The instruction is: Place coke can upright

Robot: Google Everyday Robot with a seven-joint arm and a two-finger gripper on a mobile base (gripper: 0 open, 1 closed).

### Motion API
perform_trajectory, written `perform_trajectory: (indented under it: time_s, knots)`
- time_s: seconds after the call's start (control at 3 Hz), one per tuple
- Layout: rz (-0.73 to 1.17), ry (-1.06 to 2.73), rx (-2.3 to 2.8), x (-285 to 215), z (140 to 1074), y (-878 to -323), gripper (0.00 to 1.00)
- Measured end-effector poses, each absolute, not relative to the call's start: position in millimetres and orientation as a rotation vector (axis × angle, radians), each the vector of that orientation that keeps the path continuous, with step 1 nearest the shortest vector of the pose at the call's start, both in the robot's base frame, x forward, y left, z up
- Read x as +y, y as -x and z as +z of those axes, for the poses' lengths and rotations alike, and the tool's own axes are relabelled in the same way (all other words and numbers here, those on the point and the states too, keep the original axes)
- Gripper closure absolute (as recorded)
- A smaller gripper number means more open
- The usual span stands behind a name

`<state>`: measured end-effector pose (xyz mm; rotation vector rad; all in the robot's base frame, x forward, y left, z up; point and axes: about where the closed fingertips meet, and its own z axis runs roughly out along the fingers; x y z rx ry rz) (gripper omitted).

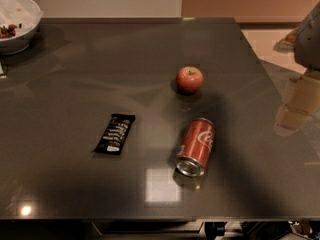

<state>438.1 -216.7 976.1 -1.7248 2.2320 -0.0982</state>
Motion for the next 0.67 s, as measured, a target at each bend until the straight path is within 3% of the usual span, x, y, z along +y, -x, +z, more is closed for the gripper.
perform_trajectory:
  time_s: [0.67]
  knots:
    - [-0.07,1.855,2.121,-196,976,-451,0.0]
